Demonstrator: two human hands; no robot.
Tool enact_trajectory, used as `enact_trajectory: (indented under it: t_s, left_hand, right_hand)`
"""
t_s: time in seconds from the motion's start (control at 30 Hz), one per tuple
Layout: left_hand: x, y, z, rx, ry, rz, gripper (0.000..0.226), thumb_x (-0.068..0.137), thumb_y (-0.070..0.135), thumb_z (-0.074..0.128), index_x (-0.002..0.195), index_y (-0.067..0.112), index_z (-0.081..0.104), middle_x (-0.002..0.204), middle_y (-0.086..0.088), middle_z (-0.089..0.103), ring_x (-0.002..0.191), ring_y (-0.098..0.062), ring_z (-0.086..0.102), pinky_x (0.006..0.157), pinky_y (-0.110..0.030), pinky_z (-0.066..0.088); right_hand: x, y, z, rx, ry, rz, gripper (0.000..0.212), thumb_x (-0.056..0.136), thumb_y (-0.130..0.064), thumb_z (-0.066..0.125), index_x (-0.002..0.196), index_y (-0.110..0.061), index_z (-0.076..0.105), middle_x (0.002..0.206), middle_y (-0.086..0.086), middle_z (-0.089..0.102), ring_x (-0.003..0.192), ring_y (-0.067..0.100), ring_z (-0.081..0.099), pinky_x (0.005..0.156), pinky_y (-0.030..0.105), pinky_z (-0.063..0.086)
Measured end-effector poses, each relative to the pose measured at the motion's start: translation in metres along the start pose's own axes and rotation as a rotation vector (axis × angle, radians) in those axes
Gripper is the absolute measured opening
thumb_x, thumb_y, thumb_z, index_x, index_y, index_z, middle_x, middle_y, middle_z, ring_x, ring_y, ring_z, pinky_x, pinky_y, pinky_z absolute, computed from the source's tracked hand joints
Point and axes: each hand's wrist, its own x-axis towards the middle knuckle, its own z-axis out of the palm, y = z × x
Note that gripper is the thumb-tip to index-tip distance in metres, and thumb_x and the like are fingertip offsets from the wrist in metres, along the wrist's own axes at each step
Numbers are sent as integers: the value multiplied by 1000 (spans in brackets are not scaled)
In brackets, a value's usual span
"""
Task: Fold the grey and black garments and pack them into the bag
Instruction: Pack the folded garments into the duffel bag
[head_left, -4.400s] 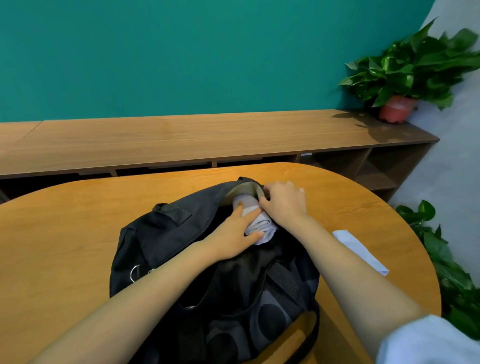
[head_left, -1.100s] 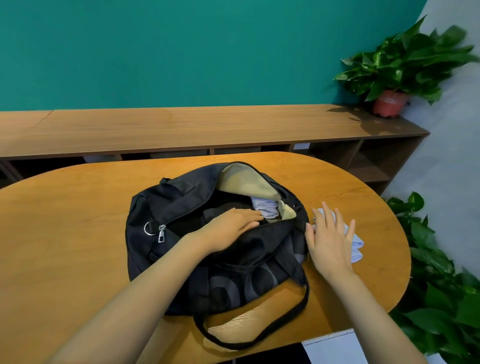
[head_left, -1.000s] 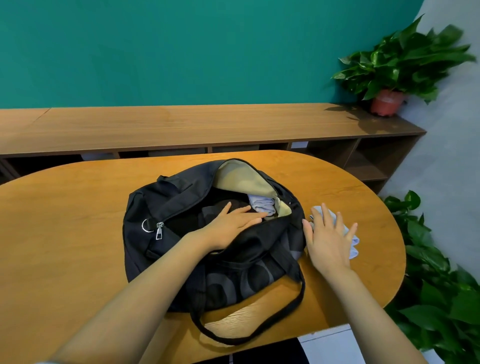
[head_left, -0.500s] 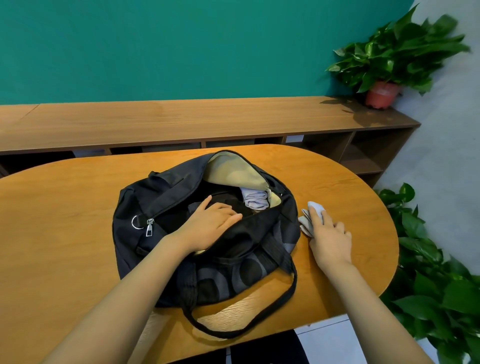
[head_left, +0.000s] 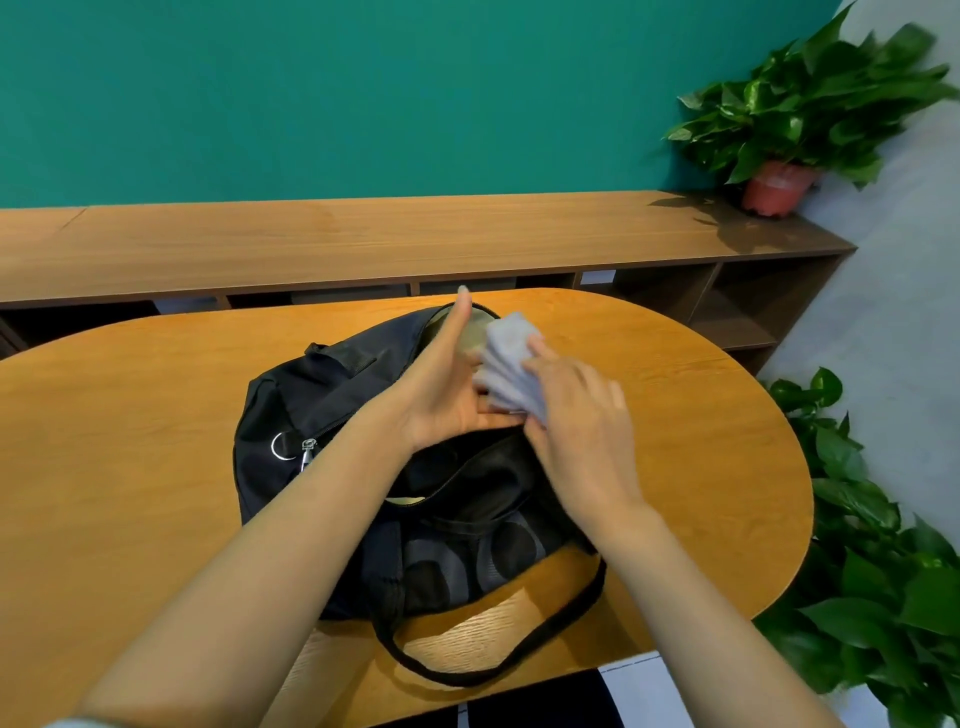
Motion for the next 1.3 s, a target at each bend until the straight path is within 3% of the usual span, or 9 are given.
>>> enact_trajectory:
  t_s: [0.17,0.27,0.37,0.63,0.8,0.9,1.03,1.17,1.3]
  left_hand:
    - [6,10,-16,150,353,118,42,86,14,70,124,0,57,125,-22,62,107,-30,63,93,-45,54]
    - [11,15,-35,216,456,204,41,86,9,71,124,1,57,108,-12,67,97,-23,65,78,-36,57]
    - [17,22,-47,205,425,146,43,84,10,73,122,-2,58,111,-13,67,101,-25,65,80,-36,56]
    - [55,9,-29,290,110,-192,35,88,12,68,118,-3,59,108,-12,67,99,-24,66,79,-36,60]
    - [71,-9,-20,737,8,-280,23,94,22,63,108,6,53,89,-8,57,68,-12,58,68,-22,54]
    - [73,-10,-14,1124,-74,-176,24,93,30,65,91,8,56,81,-4,51,70,-15,49,66,-22,40]
    - [74,-19,-13,1655,206,155,49,80,51,72,67,8,51,63,-2,46,61,-20,43,54,-33,28]
    - [42,-16,-13,1531,358,438,40,85,41,71,114,15,66,107,0,66,96,-16,60,80,-31,49]
    - [10,-22,-20,1356,286,587,19,95,23,60,107,12,71,100,1,68,88,-11,60,77,-24,46]
  right_hand:
    - [-3,13,7,304,-198,-23,63,89,-46,60,141,-15,43,147,-2,44,137,11,37,111,31,34]
    - [-1,38,4,74,-428,-28,72,89,-69,32,144,-24,39,149,-8,41,147,11,17,122,37,5]
    - [0,60,5,-134,-590,-180,47,93,-60,39,123,-30,59,131,-13,59,145,12,25,117,43,-20]
    - [3,70,-10,-55,-255,-260,22,93,-35,50,87,-22,67,83,-12,68,112,13,58,121,50,1]
    - [-9,77,-6,-3,-246,-253,22,95,-36,52,89,-23,69,80,-15,66,108,13,58,120,55,8]
    - [-15,79,-2,20,-216,-234,26,97,-38,47,92,-24,69,82,-16,66,108,13,56,119,56,12]
    - [-18,77,1,13,-260,-195,30,98,-45,44,101,-27,68,104,-15,65,121,13,51,120,51,8]
    - [-13,62,3,16,-364,-197,52,99,-60,30,131,-29,57,143,-15,48,144,7,27,121,50,2]
    - [-17,50,16,-59,-488,-195,62,99,-63,16,135,-30,53,145,-13,48,144,6,25,120,45,-8]
